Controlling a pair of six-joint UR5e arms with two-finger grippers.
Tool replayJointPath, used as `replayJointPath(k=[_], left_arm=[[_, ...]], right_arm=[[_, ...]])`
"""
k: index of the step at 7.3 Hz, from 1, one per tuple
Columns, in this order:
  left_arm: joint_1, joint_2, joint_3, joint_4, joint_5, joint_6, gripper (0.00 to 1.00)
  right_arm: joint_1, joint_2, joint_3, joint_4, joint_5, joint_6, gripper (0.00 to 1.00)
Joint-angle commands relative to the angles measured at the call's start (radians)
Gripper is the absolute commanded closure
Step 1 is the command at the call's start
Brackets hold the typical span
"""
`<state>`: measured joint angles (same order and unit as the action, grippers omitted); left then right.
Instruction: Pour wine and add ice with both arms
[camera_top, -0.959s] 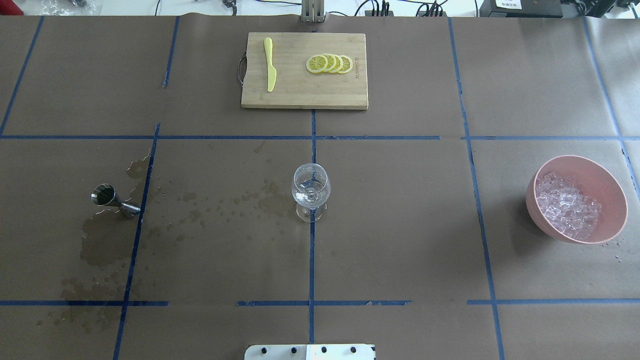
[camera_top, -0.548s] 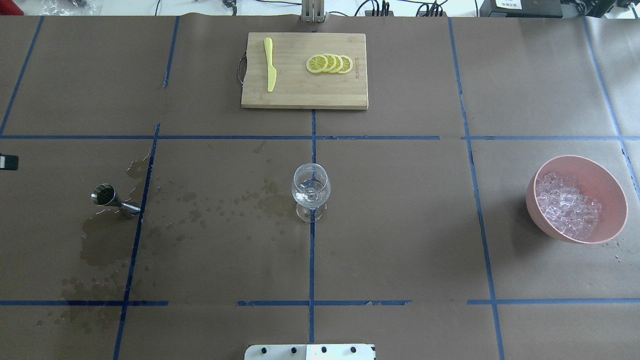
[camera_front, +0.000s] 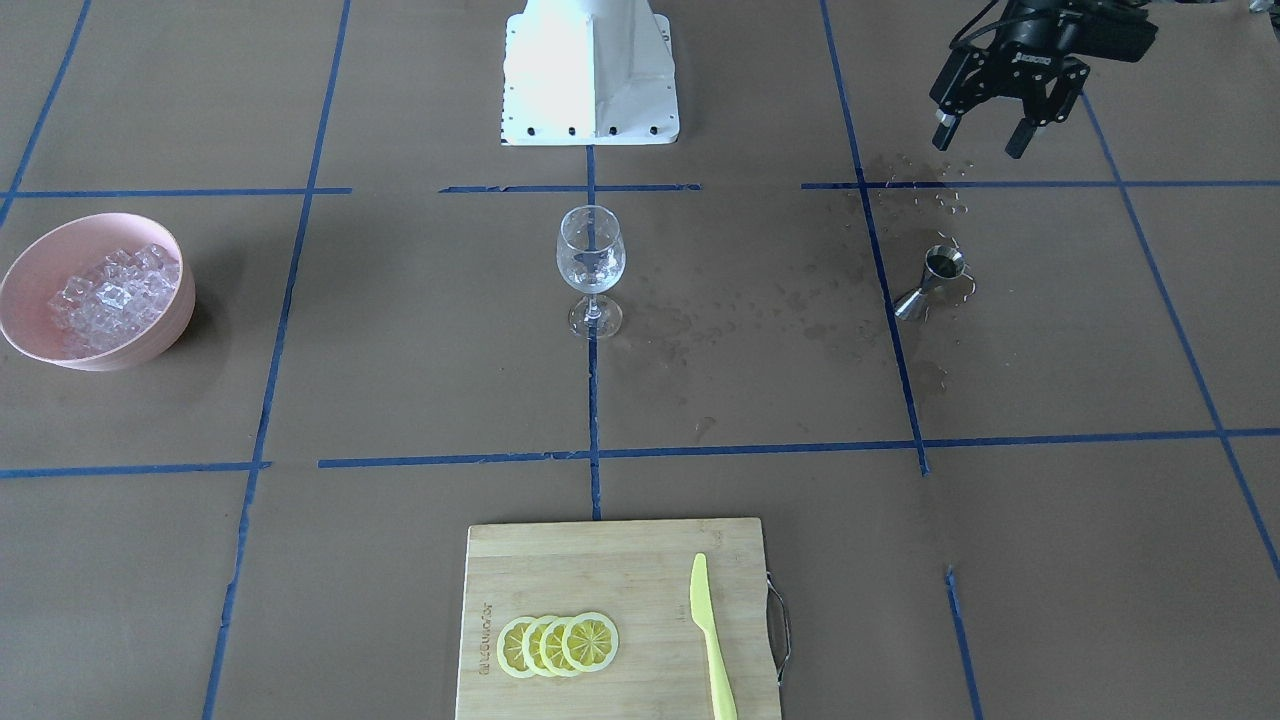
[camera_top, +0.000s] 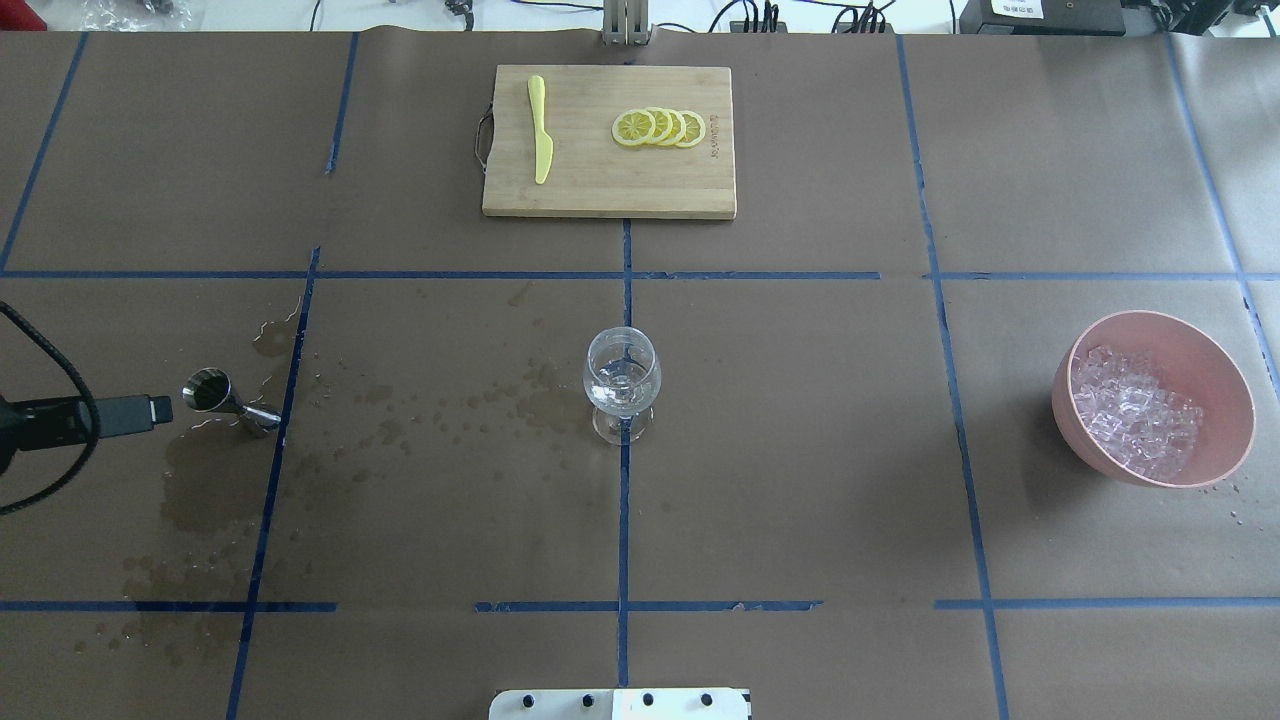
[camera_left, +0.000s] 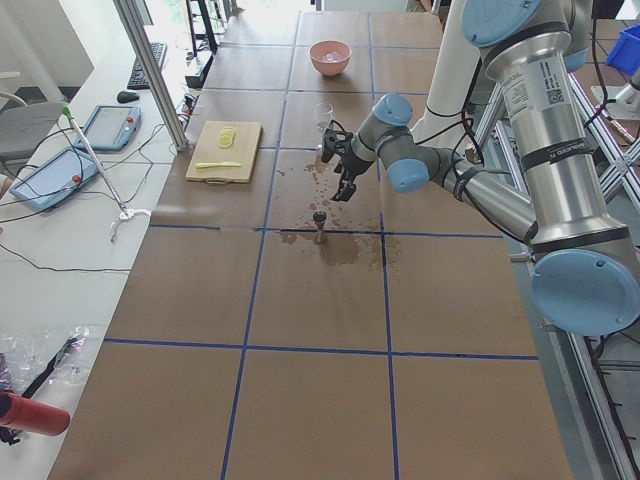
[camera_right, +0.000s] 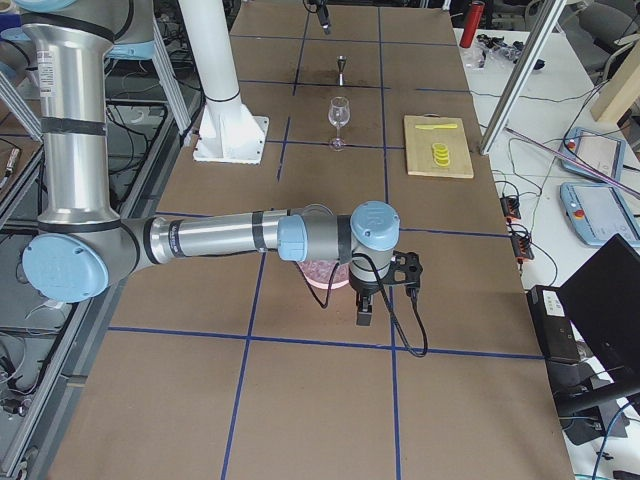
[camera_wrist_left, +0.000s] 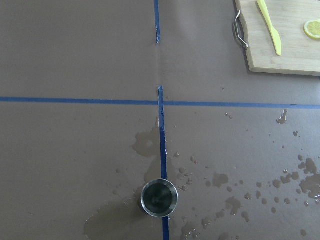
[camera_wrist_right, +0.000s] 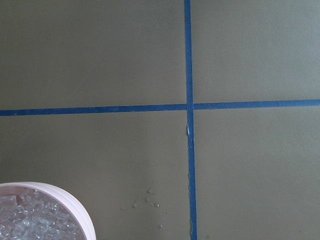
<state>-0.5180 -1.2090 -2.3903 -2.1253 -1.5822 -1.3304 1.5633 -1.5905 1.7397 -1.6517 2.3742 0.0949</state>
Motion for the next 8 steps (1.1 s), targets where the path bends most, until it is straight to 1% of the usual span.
replayJointPath(k=[1, 3, 4, 5, 6, 7, 8], left_arm=[[0.265, 0.029, 0.003, 0.001, 0.291, -0.212, 0.03], [0.358, 0.034, 0.032, 0.043, 0.507, -0.266, 0.04], [0.401, 0.028, 0.084, 0.056, 0.64, -0.31, 0.04], [0.427, 0.005, 0.155, 0.056, 0.75, -0.349, 0.04], [0.431, -0.03, 0.204, 0.058, 0.811, -0.349, 0.06], [0.431, -0.061, 0.258, 0.058, 0.882, -0.349, 0.07], [0.431, -0.095, 0.31, 0.058, 0.931, -0.349, 0.07]], right_arm=[[-0.002, 0.0, 0.0, 0.003, -0.003, 0.0, 0.0], [-0.002, -0.006, 0.0, 0.001, 0.014, 0.002, 0.0], [-0.002, -0.005, 0.007, 0.003, 0.019, 0.002, 0.0], [-0.002, 0.0, 0.007, 0.003, 0.02, 0.002, 0.0], [-0.002, 0.003, 0.009, 0.004, 0.02, 0.005, 0.0], [-0.002, 0.004, 0.015, 0.004, 0.02, 0.022, 0.0], [-0.006, 0.004, 0.023, 0.004, 0.02, 0.032, 0.0]])
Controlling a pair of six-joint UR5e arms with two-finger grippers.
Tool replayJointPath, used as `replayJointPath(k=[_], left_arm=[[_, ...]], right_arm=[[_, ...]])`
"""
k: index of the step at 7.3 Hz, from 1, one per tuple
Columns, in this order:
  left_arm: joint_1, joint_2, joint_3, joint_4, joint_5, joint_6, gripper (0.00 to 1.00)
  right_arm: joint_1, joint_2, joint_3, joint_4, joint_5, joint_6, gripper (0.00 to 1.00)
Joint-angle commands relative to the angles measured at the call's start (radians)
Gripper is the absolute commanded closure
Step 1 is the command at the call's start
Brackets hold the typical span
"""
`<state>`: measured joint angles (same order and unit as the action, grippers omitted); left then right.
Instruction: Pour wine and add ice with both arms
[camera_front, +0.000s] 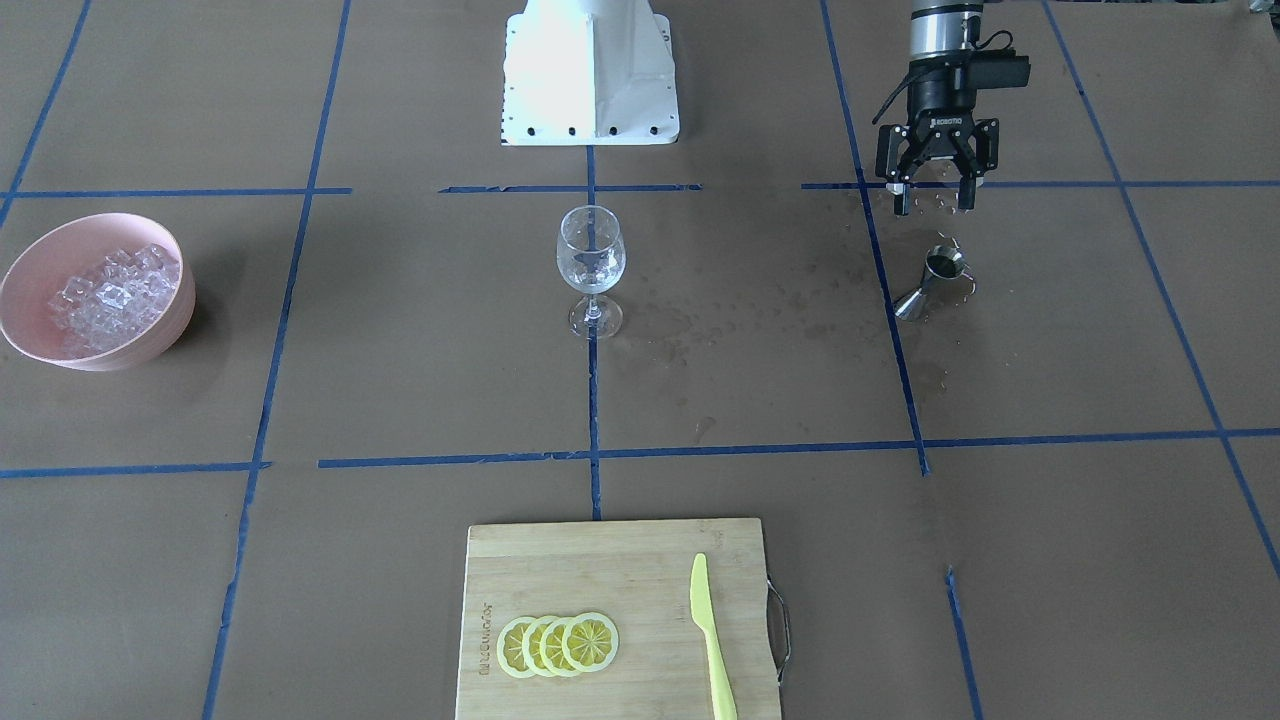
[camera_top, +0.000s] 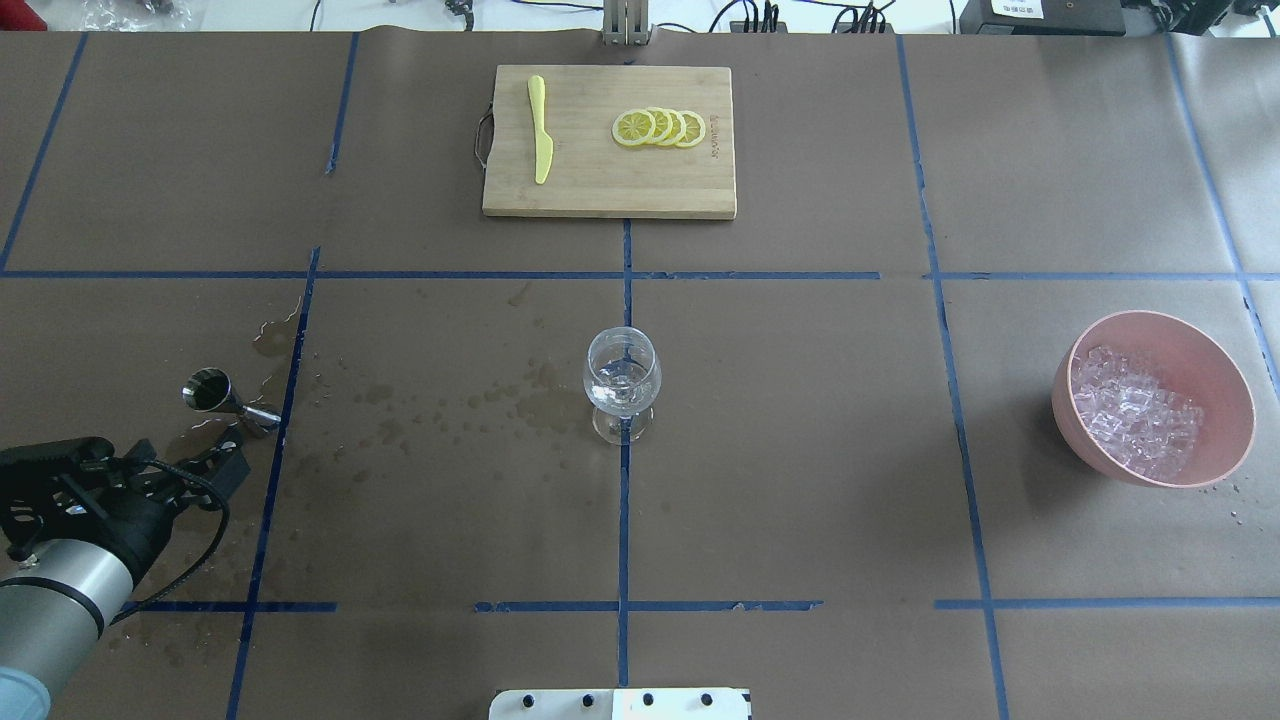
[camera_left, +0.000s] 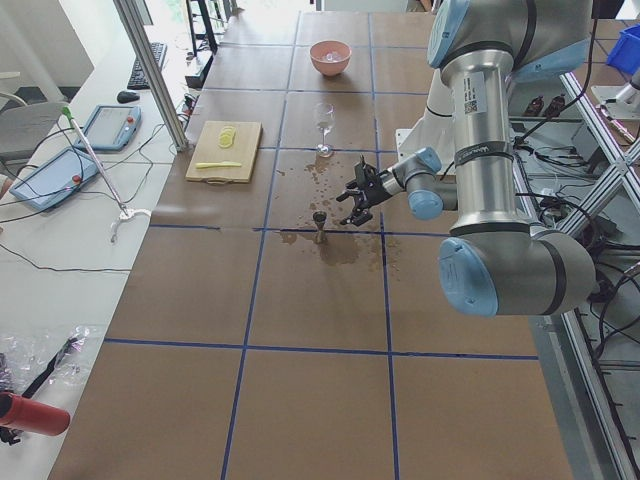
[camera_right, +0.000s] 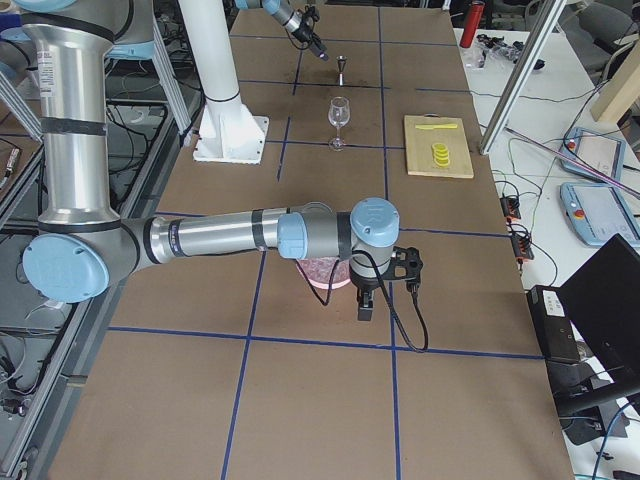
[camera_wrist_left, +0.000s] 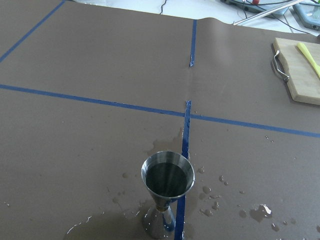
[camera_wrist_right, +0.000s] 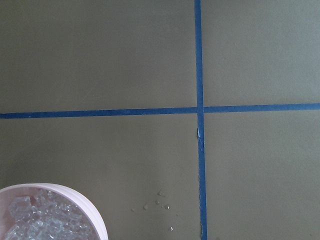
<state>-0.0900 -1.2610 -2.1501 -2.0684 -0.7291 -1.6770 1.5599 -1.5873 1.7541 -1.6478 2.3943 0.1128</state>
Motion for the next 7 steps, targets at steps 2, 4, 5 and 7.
replayJointPath(k=[2, 4, 5, 7], left_arm=[[0.003, -0.108, 0.169, 0.001, 0.134, -0.004, 0.07], [0.003, -0.162, 0.275, 0.001, 0.18, -0.006, 0.07], [0.001, -0.17, 0.292, 0.001, 0.183, -0.006, 0.07], [0.001, -0.207, 0.338, 0.001, 0.244, -0.041, 0.07]], right_arm=[[-0.004, 0.001, 0.007, -0.001, 0.0, 0.019, 0.0], [-0.004, 0.003, 0.021, -0.003, 0.003, 0.043, 0.0], [-0.003, 0.001, 0.021, -0.001, 0.014, 0.045, 0.0], [-0.003, 0.001, 0.021, -0.001, 0.019, 0.045, 0.0]])
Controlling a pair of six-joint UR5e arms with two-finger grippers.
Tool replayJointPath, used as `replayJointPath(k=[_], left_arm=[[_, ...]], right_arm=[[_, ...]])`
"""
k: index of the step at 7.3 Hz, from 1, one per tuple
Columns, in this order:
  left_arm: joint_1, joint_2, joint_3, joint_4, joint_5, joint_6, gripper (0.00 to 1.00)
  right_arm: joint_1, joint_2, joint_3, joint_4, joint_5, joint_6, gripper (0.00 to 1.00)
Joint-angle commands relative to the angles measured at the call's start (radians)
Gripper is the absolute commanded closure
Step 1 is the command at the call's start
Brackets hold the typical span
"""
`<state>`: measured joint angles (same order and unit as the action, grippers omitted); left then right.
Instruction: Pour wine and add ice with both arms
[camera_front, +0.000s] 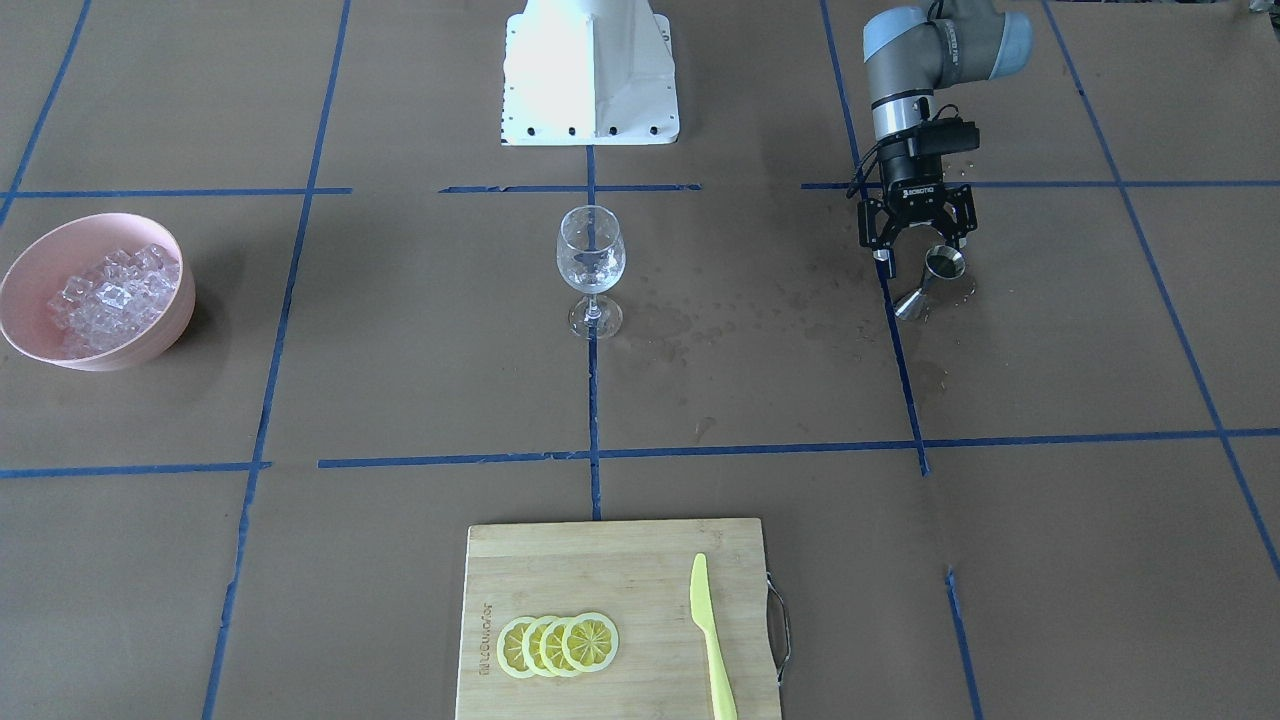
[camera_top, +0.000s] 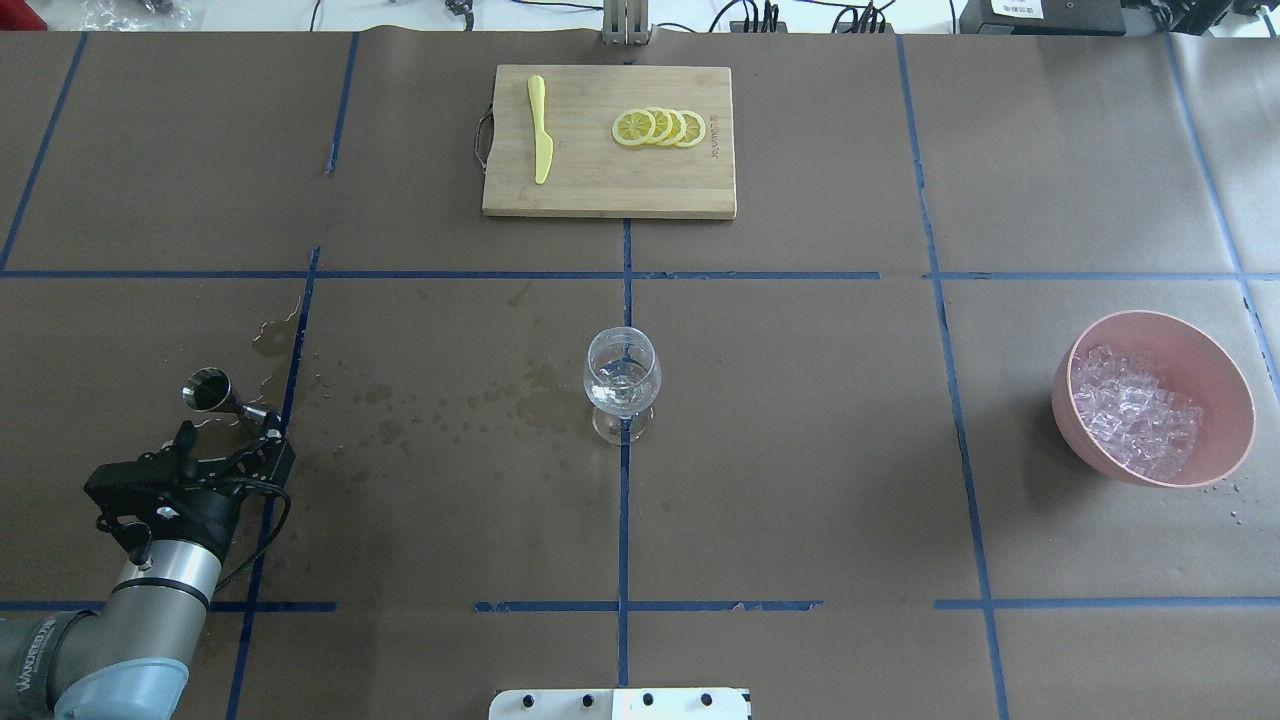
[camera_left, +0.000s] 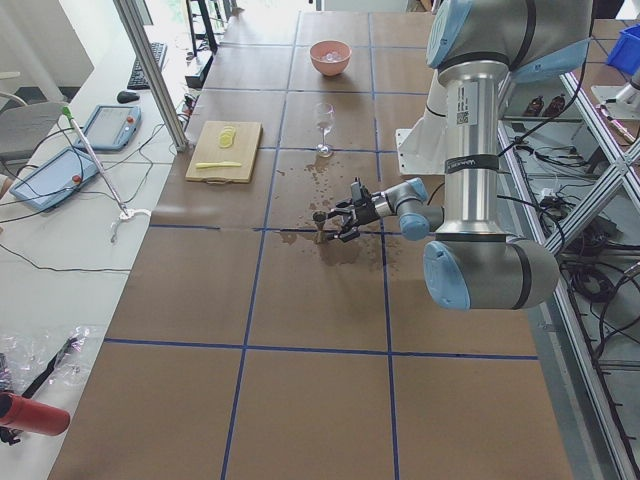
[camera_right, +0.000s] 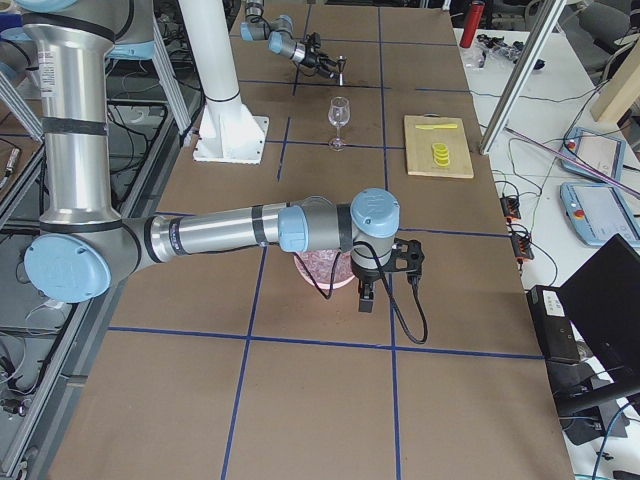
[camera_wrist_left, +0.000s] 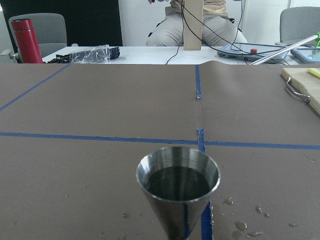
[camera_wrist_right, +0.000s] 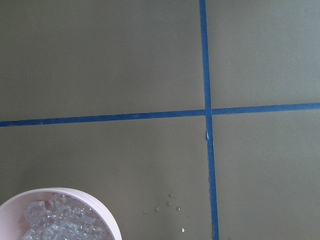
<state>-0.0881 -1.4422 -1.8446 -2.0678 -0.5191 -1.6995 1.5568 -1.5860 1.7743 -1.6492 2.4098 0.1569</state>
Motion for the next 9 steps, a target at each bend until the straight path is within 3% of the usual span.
replayJointPath(k=[1, 5, 9], left_arm=[[-0.004, -0.041, 0.035, 0.0, 0.046, -0.023, 0.07], [-0.013, -0.04, 0.073, -0.002, 0.111, -0.055, 0.1], [-0.018, -0.041, 0.081, -0.002, 0.117, -0.055, 0.25]], right_arm=[[-0.001, 0.0, 0.001, 0.0, 0.005, 0.001, 0.0], [-0.001, 0.0, 0.001, -0.001, 0.003, 0.001, 0.0], [0.0, 0.0, 0.001, -0.001, 0.005, 0.001, 0.0]])
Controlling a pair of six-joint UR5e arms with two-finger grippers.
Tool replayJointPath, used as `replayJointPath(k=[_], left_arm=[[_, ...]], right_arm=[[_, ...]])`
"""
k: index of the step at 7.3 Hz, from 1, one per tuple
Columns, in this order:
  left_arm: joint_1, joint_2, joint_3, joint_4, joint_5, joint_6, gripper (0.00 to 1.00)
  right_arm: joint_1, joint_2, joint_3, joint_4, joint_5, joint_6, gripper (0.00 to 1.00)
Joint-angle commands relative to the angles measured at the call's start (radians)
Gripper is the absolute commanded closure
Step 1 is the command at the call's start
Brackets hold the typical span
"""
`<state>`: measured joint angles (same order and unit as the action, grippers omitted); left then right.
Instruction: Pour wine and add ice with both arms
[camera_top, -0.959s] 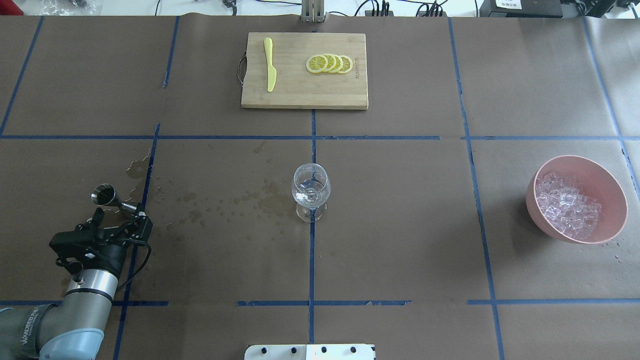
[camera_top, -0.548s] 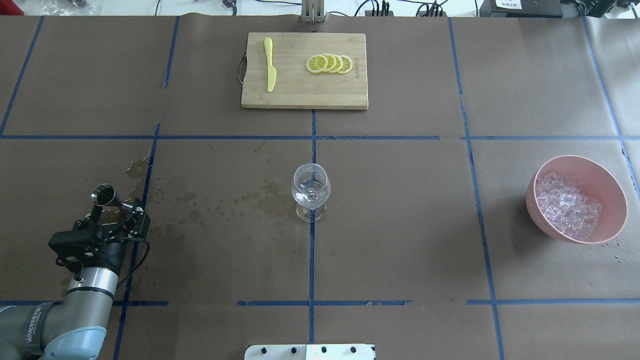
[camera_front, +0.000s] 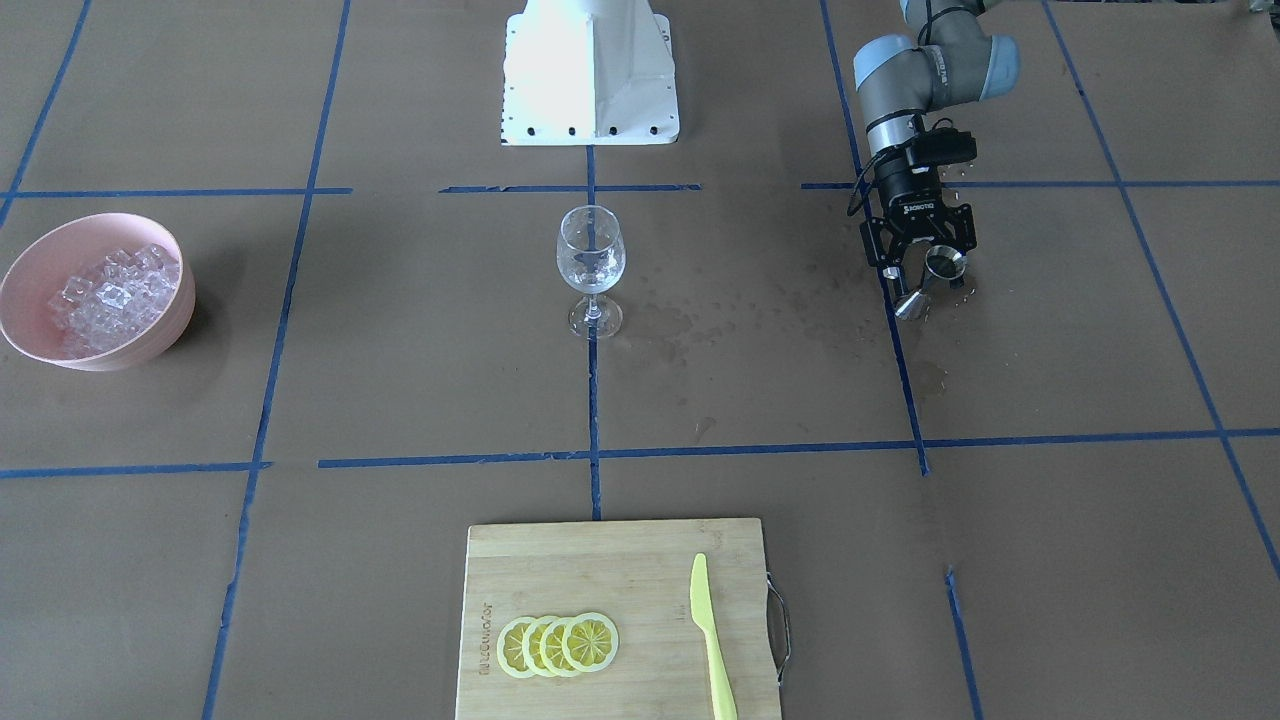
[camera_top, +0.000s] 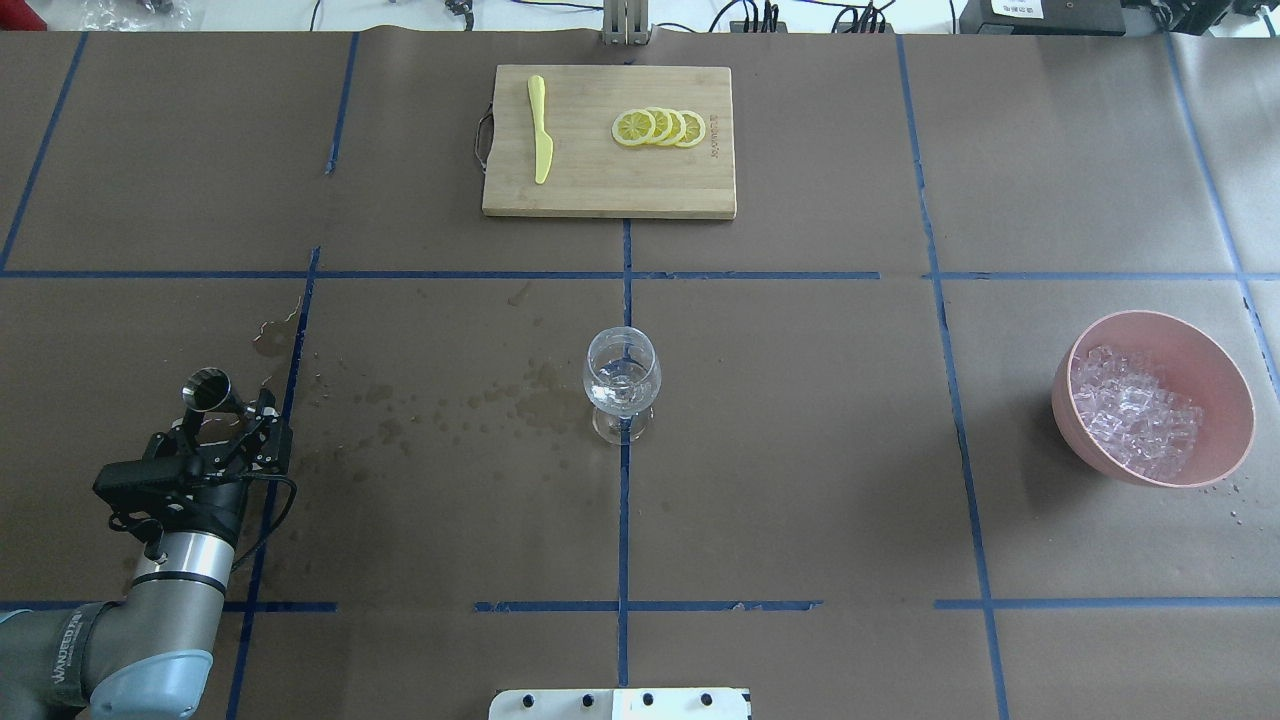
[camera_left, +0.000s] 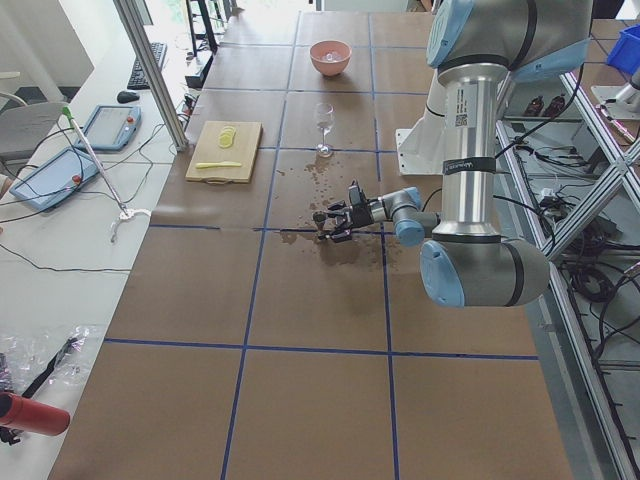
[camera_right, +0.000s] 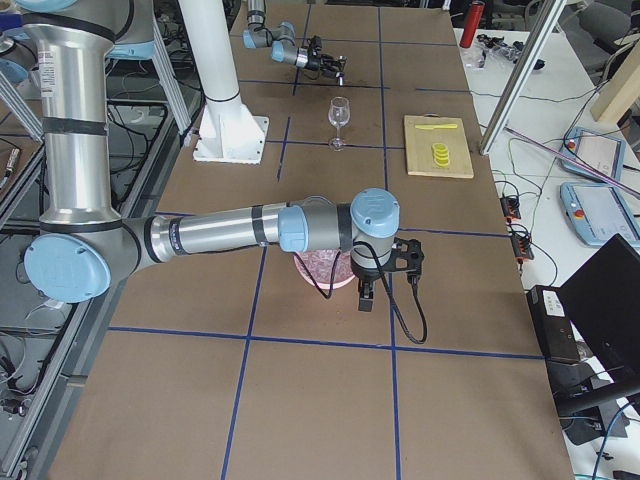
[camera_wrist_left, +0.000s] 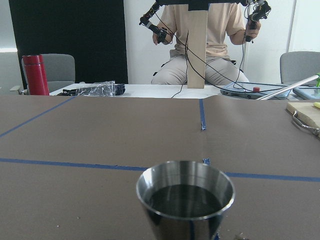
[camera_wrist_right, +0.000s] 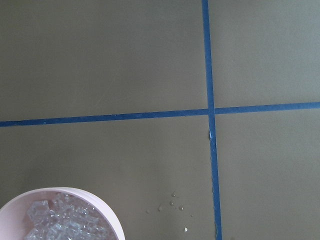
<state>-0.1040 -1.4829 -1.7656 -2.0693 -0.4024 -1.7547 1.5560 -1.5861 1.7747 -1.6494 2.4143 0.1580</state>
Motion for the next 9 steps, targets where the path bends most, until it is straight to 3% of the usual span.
replayJointPath(k=[1, 6, 9], left_arm=[[-0.002, 0.0, 0.002, 0.0, 0.001, 0.0, 0.26], [-0.008, -0.019, 0.023, 0.0, 0.001, -0.002, 0.28], [-0.008, -0.033, 0.035, -0.002, 0.001, -0.002, 0.41]], right_arm=[[0.001, 0.0, 0.0, -0.001, 0.0, 0.0, 0.0], [-0.001, 0.0, 0.0, -0.001, 0.0, 0.0, 0.0], [0.001, 0.0, 0.0, -0.001, 0.0, 0.0, 0.0]])
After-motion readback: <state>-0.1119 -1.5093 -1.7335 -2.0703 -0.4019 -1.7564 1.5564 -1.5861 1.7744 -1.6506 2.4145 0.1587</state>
